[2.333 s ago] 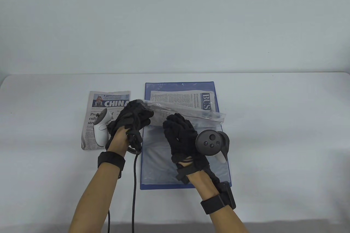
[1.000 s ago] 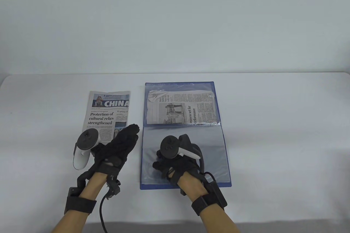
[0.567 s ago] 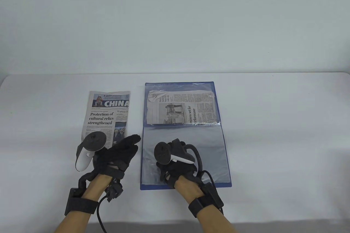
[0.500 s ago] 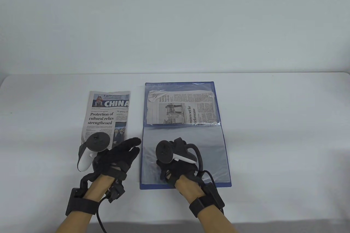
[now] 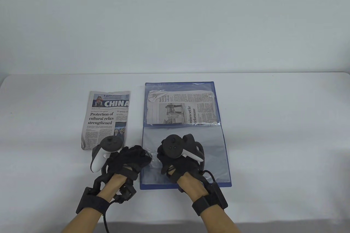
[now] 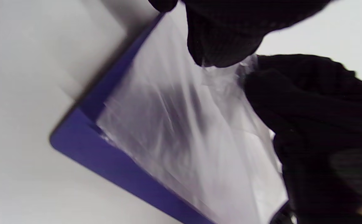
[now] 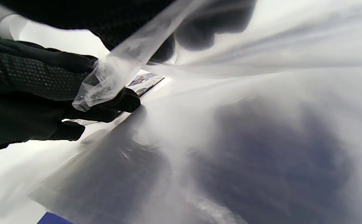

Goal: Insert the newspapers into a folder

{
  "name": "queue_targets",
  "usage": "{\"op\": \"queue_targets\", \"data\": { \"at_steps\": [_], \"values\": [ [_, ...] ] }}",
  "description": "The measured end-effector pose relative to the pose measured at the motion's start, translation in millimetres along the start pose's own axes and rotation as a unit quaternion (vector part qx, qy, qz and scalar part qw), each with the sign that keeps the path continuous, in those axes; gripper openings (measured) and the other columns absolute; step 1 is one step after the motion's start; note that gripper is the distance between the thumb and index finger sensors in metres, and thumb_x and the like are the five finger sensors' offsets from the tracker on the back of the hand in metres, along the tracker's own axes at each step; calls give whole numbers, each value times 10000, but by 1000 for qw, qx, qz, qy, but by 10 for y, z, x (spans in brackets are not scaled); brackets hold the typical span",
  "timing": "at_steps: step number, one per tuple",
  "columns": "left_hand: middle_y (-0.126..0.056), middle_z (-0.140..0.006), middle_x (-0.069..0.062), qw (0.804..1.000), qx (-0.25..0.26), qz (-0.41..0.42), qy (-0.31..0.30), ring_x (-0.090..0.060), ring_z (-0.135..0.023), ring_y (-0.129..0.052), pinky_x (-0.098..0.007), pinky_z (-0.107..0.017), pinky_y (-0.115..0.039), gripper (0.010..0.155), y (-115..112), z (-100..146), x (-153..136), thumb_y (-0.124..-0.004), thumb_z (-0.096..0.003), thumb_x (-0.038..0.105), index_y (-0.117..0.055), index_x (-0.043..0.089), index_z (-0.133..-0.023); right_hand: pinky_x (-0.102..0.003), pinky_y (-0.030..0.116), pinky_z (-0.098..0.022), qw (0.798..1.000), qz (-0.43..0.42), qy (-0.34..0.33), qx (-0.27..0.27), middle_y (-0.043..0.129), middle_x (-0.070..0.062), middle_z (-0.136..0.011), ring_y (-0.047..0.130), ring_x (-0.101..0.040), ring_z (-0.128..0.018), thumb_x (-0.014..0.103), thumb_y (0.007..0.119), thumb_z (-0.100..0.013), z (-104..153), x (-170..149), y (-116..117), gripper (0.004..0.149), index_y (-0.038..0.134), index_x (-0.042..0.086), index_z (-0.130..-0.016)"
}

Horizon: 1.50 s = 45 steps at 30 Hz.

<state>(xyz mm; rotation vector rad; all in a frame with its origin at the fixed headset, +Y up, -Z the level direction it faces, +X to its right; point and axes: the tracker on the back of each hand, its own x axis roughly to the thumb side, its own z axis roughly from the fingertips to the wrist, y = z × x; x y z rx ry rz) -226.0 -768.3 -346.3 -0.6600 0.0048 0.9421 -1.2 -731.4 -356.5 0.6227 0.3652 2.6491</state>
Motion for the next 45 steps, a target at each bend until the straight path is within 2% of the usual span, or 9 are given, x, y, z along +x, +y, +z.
{"op": "queue_targets", "data": {
  "at_steps": [12, 16, 18, 24, 28, 33, 37, 40, 45],
  "values": [
    [-359, -1262, -48, 998, -9, -7, 57, -420, -1120, 41, -704, -659, 77, 414, 133, 68, -64, -748, -642, 499, -824, 217, -936, -735, 348, -645, 999, -46, -9, -27, 594, -199, -1046, 526, -469, -974, 294, 766, -593, 16, -68, -59, 366, 732, 111, -907],
    [-176, -1270, -112, 993, 26, -95, 57, -439, -1099, 113, -720, -646, 106, 613, 145, 129, 42, -719, -645, 512, -466, 285, -1155, -736, 346, -645, 999, -44, -13, -28, 589, -201, -1048, 522, -470, -975, 296, 764, -593, 15, -52, -54, 365, 729, 116, -909],
    [-44, -1268, -70, 992, 28, -124, 24, -390, -1084, 198, -700, -653, 152, 633, 141, 122, 86, -649, -659, 390, -320, 461, -1196, -737, 343, -644, 998, -49, -15, -30, 587, -201, -1049, 520, -469, -976, 297, 764, -593, 16, -55, -64, 367, 728, 115, -910],
    [18, -1256, 12, 983, -73, -170, 18, -321, -1035, 292, -655, -620, 215, 519, 43, 26, 114, -584, -637, 241, -661, 462, -1100, -743, 333, -640, 997, -56, -16, -41, 585, -198, -1051, 515, -470, -978, 297, 764, -594, 33, -76, -101, 367, 727, 116, -911],
    [-15, -1261, 28, 984, -88, -149, 29, -320, -1052, 263, -650, -637, 199, 524, 109, 32, 83, -591, -633, 243, -660, 459, -1106, -759, 298, -627, 997, -58, -12, -42, 580, -201, -1053, 509, -470, -980, 298, 762, -595, 35, -82, -105, 366, 727, 118, -912],
    [-205, -1293, -51, 997, 53, -22, 47, -367, -1144, 76, -667, -732, 82, 548, 502, 177, -71, -592, -646, 317, -485, 381, -1180, -758, 299, -628, 997, -58, -13, -41, 580, -202, -1052, 509, -470, -980, 299, 761, -595, 37, -80, -106, 368, 724, 118, -914],
    [154, -1198, -50, 964, 192, 39, 177, -331, -1024, 306, -639, -717, 141, 774, 788, 342, -372, -629, -643, 506, -107, 351, -1193, -759, 299, -627, 997, -60, -13, -41, 580, -202, -1052, 508, -470, -980, 300, 761, -595, 35, -83, -107, 367, 725, 119, -913],
    [311, -1113, -33, 943, 200, 80, 254, -312, -943, 408, -625, -696, 181, 937, 989, 380, -668, -620, -619, 609, 118, 335, -1127, -759, 298, -627, 997, -61, -12, -40, 581, -202, -1052, 507, -471, -980, 299, 761, -595, 35, -86, -108, 368, 724, 117, -913],
    [367, -1083, 3, 924, 182, 130, 310, -274, -934, 444, -611, -706, 205, 1013, 1096, 304, -1050, -627, -587, 683, 173, 345, -1108, -758, 301, -628, 997, -62, -12, -41, 581, -204, -1051, 508, -471, -979, 298, 762, -595, 34, -95, -112, 367, 726, 117, -912]
  ]
}}
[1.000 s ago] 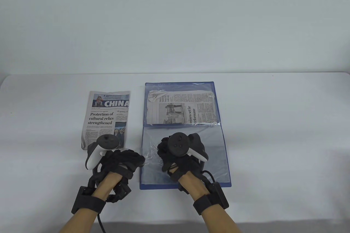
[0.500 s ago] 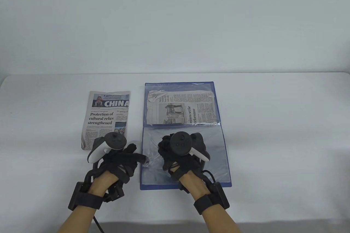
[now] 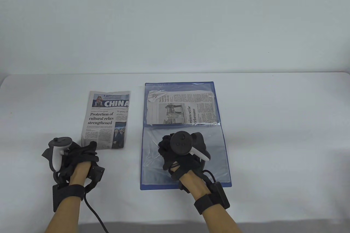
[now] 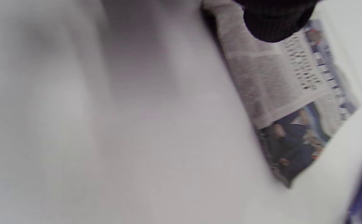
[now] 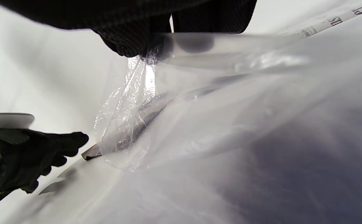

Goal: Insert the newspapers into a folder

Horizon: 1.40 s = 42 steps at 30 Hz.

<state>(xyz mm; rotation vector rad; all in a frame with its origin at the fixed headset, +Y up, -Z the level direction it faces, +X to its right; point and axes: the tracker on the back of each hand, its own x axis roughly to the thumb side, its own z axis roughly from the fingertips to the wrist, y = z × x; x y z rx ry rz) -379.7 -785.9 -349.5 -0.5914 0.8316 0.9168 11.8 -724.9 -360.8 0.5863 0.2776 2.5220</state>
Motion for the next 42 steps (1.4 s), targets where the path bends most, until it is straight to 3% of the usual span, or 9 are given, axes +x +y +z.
{"op": "queue_targets", "data": {
  "at_steps": [6, 14, 20, 24, 32, 35, 38, 40, 42],
  "values": [
    [339, -1118, 34, 994, 55, -77, 52, -272, -1018, 385, -610, -791, 141, 887, -39, -25, 59, -628, -613, 665, 108, 523, -1087, -757, 304, -628, 1000, 2, 3, 5, 577, -203, -1053, 509, -470, -980, 295, 763, -594, 2, -14, 7, 367, 726, 114, -912],
    [226, -1194, 105, 997, 65, -23, 38, -240, -1097, 302, -588, -827, 125, 395, 44, 16, 8, -642, -691, 486, -478, 523, -1049, -757, 306, -629, 1000, -6, 7, 2, 576, -205, -1053, 509, -470, -980, 293, 765, -593, 22, -51, -13, 367, 730, 111, -910],
    [324, -1148, 39, 999, 24, 29, 10, -252, -1041, 395, -578, -765, 216, 812, 6, -35, 37, -489, -602, 696, 41, 425, -1154, -757, 307, -629, 1000, -20, 7, -6, 577, -203, -1053, 509, -470, -979, 293, 765, -593, 27, -59, -45, 368, 729, 109, -909],
    [436, -1043, 25, 994, 34, -74, 72, -289, -975, 450, -625, -733, 213, 925, -90, -132, 167, -575, -600, 724, 223, 509, -1017, -757, 306, -629, 1000, -17, 7, -3, 576, -206, -1052, 509, -471, -978, 294, 765, -593, 19, -60, -37, 368, 730, 109, -909],
    [189, -1203, 36, 995, 75, -42, 49, -287, -1127, 243, -602, -862, 53, 431, 35, -35, 190, -651, -688, 468, -442, 367, -1051, -758, 307, -628, 1000, -13, 9, 2, 577, -204, -1052, 509, -472, -979, 292, 766, -592, -6, -101, -30, 366, 732, 109, -908],
    [35, -1261, -2, 992, 101, -69, 42, -324, -1192, 82, -604, -906, -88, 413, 130, 77, 192, -673, -681, 413, -485, 299, -1031, -758, 304, -628, 1000, -13, -2, 11, 568, -210, -1055, 493, -474, -983, 292, 766, -592, 1, -94, -27, 366, 732, 110, -908],
    [-382, -1259, -33, 989, 143, -39, 2, -323, -1228, -443, -545, -954, -365, 405, 306, 289, 221, -665, -667, 382, -440, 318, -998, -758, 306, -630, 1000, -18, -3, -2, 560, -211, -1058, 487, -476, -984, 292, 764, -592, 13, -85, -60, 367, 727, 110, -909],
    [-684, -1116, 91, 989, 147, 13, -32, -196, -1051, -809, -434, -913, -604, 392, 424, 411, 212, -688, -662, 345, -471, 316, -987, -757, 306, -630, 1000, -25, -4, -5, 555, -213, -1059, 487, -476, -984, 291, 762, -593, 15, -85, -72, 368, 724, 108, -909],
    [-696, -1061, 123, 982, 155, 71, -82, -139, -921, -900, -391, -884, -658, 410, 513, 533, 202, -670, -661, 328, -449, 352, -1005, -757, 308, -631, 1000, -25, -5, -7, 556, -211, -1058, 488, -474, -985, 292, 763, -592, 18, -87, -76, 369, 725, 107, -908]
  ]
}}
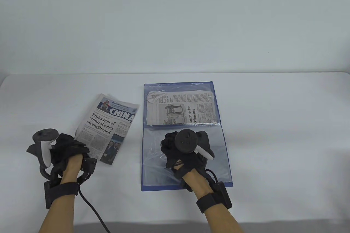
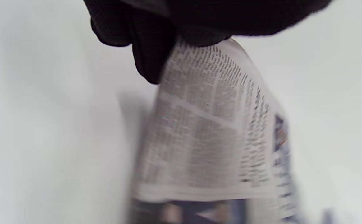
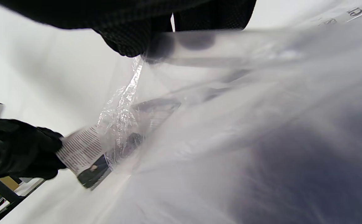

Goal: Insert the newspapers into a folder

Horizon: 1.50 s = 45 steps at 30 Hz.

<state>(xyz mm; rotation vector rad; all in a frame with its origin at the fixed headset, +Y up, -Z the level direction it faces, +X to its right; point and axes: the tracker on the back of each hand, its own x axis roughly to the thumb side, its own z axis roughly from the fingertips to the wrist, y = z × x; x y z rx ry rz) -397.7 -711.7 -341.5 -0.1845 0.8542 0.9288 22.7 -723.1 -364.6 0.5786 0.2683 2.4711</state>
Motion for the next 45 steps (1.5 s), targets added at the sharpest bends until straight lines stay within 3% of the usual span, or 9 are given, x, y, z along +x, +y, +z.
{"op": "queue_targets", "data": {
  "at_steps": [3, 8, 11, 14, 16, 21, 26, 35, 45],
  "values": [
    [-632, -1074, 94, 999, -23, 6, -26, -137, -866, -903, -402, -862, -666, 574, 59, 41, 42, -641, -657, 323, -317, 407, -1123, -756, 309, -632, 1000, 4, 1, 0, 557, -211, -1058, 488, -473, -985, 287, 764, -590, 2, 2, -2, 367, 727, 106, -907],
    [-538, -1079, 32, 997, -71, 8, -21, -152, -800, -804, -451, -849, -622, 557, 65, -10, 14, -623, -654, 339, -392, 346, -1161, -756, 310, -632, 1000, 6, 1, -1, 557, -207, -1059, 489, -474, -985, 285, 763, -589, 3, 3, 1, 366, 726, 106, -906],
    [-549, -1074, 50, 997, -70, 28, -27, -150, -785, -790, -458, -847, -614, 496, 104, -5, 3, -614, -657, 353, -493, 412, -1134, -756, 310, -631, 1000, 6, 0, 0, 557, -210, -1059, 488, -474, -985, 285, 763, -590, 5, 5, 3, 366, 726, 106, -907],
    [-671, -1096, 43, 997, -60, 32, -30, -145, -751, -848, -438, -810, -683, 477, 174, 35, 22, -617, -659, 349, -555, 479, -1113, -756, 311, -632, 1000, 4, 0, -2, 557, -209, -1059, 490, -475, -984, 286, 762, -590, 7, 3, -4, 366, 726, 107, -906],
    [-822, -1009, 55, 996, -56, 53, -47, -137, -638, -938, -410, -733, -777, 471, 239, 65, 33, -621, -650, 340, -595, 476, -1101, -756, 311, -632, 1000, 3, 0, -2, 556, -211, -1059, 489, -474, -985, 286, 762, -590, 8, -1, -7, 367, 724, 107, -908],
    [-877, -943, 36, 993, -68, 81, -60, -40, -344, -1056, -303, -506, -956, 468, 424, 142, 44, -633, -636, 324, -646, 453, -1085, -756, 312, -632, 1000, 1, -1, -5, 560, -209, -1058, 492, -473, -984, 286, 763, -590, 13, -1, -18, 367, 726, 105, -907],
    [-878, -928, 4, 987, -107, 102, -69, -31, -307, -1064, -296, -469, -977, 463, 529, 176, 34, -642, -633, 302, -675, 419, -1080, -756, 313, -631, 1000, 1, -1, -6, 560, -209, -1058, 492, -473, -984, 287, 764, -589, 15, -6, -21, 366, 727, 108, -907],
    [-882, -915, -28, 958, -209, 178, -87, -31, -292, -1065, -298, -452, -984, 463, 492, 149, 14, -641, -633, 285, -676, 379, -1085, -755, 312, -632, 1000, -1, 0, -7, 559, -209, -1058, 492, -474, -984, 287, 763, -590, 16, -11, -23, 368, 726, 106, -908],
    [-886, -906, -43, 944, -286, 155, -50, -37, -283, -1066, -304, -443, -986, 464, 239, -6, -47, -646, -630, 271, -681, 353, -1085, -755, 312, -632, 1000, -1, -1, -7, 560, -210, -1058, 493, -474, -983, 288, 762, -591, 18, -4, -24, 366, 726, 108, -908]
  ]
}}
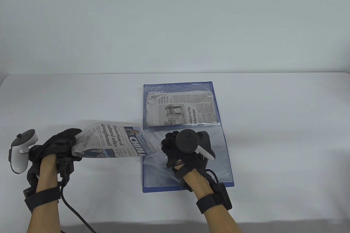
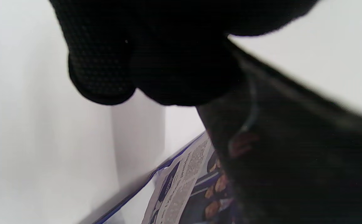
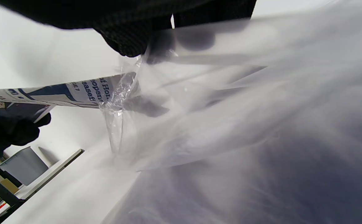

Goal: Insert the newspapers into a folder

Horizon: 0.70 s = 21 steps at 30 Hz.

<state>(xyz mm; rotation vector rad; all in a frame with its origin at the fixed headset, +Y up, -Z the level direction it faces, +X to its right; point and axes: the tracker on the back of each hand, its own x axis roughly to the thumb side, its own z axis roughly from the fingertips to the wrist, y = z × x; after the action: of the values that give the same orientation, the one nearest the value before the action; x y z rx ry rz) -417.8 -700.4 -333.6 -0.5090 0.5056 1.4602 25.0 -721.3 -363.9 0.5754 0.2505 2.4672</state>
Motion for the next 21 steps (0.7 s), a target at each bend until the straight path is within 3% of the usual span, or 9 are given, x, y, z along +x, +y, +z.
{"op": "queue_targets", "data": {
  "at_steps": [8, 12, 21],
  "values": [
    [-891, -899, -58, 995, -77, 30, 55, -67, -275, -1054, -327, -434, -964, 465, -43, -304, -253, -649, -629, 265, -684, 341, -1087, -756, 311, -632, 1000, -3, -2, 0, 561, -210, -1057, 496, -474, -983, 288, 761, -592, 3, 1, -7, 368, 724, 108, -910],
    [-901, -886, -75, 993, -50, -8, 103, -86, -262, -1048, -346, -420, -954, 467, 12, -329, -315, -660, -626, 251, -701, 311, -1087, -756, 311, -632, 1000, -5, -2, -5, 562, -208, -1057, 494, -473, -984, 288, 760, -592, 4, -6, -14, 367, 723, 107, -910],
    [-910, -874, -104, 985, 25, -93, 144, -114, -259, -1043, -373, -417, -941, 468, 120, -242, -273, -678, -621, 233, -729, 289, -1083, -756, 312, -631, 1000, -10, -3, -8, 563, -208, -1057, 501, -472, -982, 288, 759, -592, 7, -20, -24, 368, 721, 110, -912]
  ]
}}
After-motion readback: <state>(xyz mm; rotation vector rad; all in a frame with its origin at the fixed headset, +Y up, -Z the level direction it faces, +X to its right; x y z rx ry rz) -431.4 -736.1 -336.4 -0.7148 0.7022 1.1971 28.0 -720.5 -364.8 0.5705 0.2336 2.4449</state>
